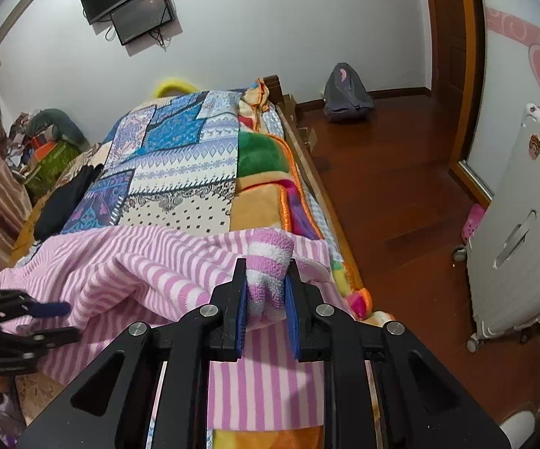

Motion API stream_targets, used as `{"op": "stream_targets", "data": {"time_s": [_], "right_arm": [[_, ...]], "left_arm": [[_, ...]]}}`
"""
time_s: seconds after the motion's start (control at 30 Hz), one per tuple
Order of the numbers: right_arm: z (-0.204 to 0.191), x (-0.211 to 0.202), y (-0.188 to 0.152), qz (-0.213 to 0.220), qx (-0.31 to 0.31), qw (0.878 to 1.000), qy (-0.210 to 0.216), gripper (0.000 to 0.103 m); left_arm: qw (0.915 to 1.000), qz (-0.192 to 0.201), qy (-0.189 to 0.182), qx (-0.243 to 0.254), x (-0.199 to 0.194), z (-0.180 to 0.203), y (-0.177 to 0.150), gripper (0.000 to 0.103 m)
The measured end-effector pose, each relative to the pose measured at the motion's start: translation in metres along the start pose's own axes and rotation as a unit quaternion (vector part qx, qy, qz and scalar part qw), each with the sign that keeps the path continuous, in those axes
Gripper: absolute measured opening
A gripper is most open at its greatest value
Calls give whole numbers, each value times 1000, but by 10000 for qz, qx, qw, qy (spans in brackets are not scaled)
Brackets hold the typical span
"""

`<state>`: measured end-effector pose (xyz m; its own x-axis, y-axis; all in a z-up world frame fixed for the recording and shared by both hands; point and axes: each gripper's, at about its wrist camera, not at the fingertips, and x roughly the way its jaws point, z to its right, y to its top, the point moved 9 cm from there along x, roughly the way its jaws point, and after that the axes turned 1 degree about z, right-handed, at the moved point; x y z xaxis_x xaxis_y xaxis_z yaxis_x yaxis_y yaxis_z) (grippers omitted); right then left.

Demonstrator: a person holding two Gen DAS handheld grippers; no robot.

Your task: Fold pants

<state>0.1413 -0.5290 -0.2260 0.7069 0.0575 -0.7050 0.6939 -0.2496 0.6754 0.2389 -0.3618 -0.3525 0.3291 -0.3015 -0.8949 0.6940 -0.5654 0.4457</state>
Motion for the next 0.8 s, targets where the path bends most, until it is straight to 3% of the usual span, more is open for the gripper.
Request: {"op": "stream_targets", "data": {"time_s": [0.07, 0.2, 0.4, 0.53, 0.63, 0.8], "right_arm": [[2, -4, 3, 63, -4, 10000, -13, 16], [7, -13, 11, 204, -32, 9998, -64, 16], [19, -28, -1, 262, 55, 9996, -131, 16], [36, -23, -32, 21, 182, 9995, -264, 16], [47, -8, -62, -315, 279, 9984, -366, 16], [52, 11, -97, -712, 381, 9958, -441, 18]], "left_arm": [[9999, 43, 64, 64, 2, 0, 0, 7], [9995, 229, -224, 47, -15, 9, 5, 6], [9972, 392, -383, 511, -36, 43, 5, 6], [9972, 100, -474, 573, -20, 53, -12, 7], [9975, -218, -576, 335, -5, 49, -27, 7], [9959, -232, -873, -100, -12, 41, -31, 13]]}}
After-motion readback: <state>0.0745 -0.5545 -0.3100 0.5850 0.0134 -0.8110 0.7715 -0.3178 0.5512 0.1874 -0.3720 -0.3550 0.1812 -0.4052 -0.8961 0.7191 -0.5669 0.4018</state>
